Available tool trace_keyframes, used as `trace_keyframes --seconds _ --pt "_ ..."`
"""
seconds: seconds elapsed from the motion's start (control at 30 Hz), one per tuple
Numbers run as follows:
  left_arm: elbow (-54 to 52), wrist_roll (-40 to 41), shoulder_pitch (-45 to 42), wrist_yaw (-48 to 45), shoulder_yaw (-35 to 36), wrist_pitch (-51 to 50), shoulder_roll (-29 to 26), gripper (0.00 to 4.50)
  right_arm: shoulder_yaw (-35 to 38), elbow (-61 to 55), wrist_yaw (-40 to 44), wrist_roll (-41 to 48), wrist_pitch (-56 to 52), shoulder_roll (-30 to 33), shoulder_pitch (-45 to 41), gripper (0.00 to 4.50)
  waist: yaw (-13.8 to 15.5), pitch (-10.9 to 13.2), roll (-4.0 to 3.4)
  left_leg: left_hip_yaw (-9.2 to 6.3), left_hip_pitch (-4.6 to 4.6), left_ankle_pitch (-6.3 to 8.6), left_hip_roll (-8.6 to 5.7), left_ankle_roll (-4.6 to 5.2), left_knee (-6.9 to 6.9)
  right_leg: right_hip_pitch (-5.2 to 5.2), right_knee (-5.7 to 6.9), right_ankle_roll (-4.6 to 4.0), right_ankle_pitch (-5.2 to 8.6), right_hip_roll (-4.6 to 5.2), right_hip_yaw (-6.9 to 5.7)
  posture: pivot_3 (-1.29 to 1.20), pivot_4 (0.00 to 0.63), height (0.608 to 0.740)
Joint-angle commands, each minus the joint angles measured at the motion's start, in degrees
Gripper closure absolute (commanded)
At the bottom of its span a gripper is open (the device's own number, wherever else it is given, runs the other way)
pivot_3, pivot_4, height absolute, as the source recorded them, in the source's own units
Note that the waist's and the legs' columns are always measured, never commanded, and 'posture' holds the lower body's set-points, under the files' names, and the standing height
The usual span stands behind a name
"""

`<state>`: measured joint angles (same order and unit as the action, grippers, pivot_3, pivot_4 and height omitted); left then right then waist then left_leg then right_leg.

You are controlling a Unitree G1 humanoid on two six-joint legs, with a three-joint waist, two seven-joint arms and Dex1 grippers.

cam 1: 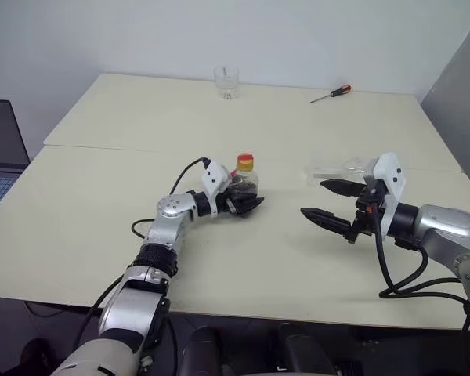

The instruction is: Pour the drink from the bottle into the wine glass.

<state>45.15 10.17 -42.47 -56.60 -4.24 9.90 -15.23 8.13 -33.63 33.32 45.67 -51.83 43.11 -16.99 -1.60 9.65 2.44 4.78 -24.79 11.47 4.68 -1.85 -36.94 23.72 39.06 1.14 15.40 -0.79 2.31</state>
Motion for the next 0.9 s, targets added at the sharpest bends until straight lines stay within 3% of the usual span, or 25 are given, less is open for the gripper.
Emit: trace_keyframes --seconds 0.03,0.23,0.33,0.47,0.63,0.9 --pt "2.1 0.8 -3.0 -0.8 1.5 3.0 1.3 0.43 1.3 -1.1 -0.2 -0.4 0.8 0.8 -0.7 0.00 0.0 0.0 0.00 0.00 0.00 0.00 0.00 0.00 0.00 0.00 0.00 0.00 0.00 0.00 0.00 0.00 0.150 0.740" --pt "3.1 0.7 -3.3 -1.5 2.0 4.7 1.8 2.18 1.2 -1.3 -0.4 -0.2 0.8 0.6 -1.0 0.00 0.0 0.0 0.00 0.00 -0.01 0.00 -0.01 0.00 0.00 0.00 0.00 0.00 0.00 0.00 0.01 0.00 0.150 0.740" --pt "2.5 0.8 -2.7 -1.9 2.2 4.8 1.8 2.82 0.7 -1.6 -0.6 0.0 0.8 0.2 -1.6 0.00 -0.1 0.0 0.00 -0.01 -0.01 0.00 -0.01 0.00 0.00 0.00 0.00 0.00 0.00 0.00 0.01 0.00 0.150 0.740" --pt "1.1 1.0 -1.9 -2.1 2.5 4.8 1.6 2.92 -0.8 -2.3 -2.6 -0.4 0.8 -1.5 -3.9 0.00 -0.1 0.0 0.00 -0.01 -0.01 0.00 0.00 0.00 0.00 0.01 0.00 0.00 0.00 0.00 0.01 0.00 0.150 0.740" --pt "-3.3 -0.9 -0.8 4.5 2.7 4.9 1.6 2.95 -2.1 -3.9 -11.4 -2.5 -1.4 -5.9 -9.0 0.00 -0.1 0.0 -0.01 0.00 -0.01 0.00 0.02 0.00 0.01 0.04 0.03 0.00 0.00 -0.01 0.03 0.00 0.150 0.740" --pt "-22.3 -0.9 4.4 11.0 -1.0 -8.1 5.3 3.00 -1.8 -10.0 -27.5 -2.2 -13.6 -13.7 -14.0 0.00 0.1 0.0 -0.01 0.01 -0.09 -0.01 0.02 -0.02 -0.01 0.04 0.01 -0.12 -0.07 0.11 0.05 0.00 0.150 0.740"
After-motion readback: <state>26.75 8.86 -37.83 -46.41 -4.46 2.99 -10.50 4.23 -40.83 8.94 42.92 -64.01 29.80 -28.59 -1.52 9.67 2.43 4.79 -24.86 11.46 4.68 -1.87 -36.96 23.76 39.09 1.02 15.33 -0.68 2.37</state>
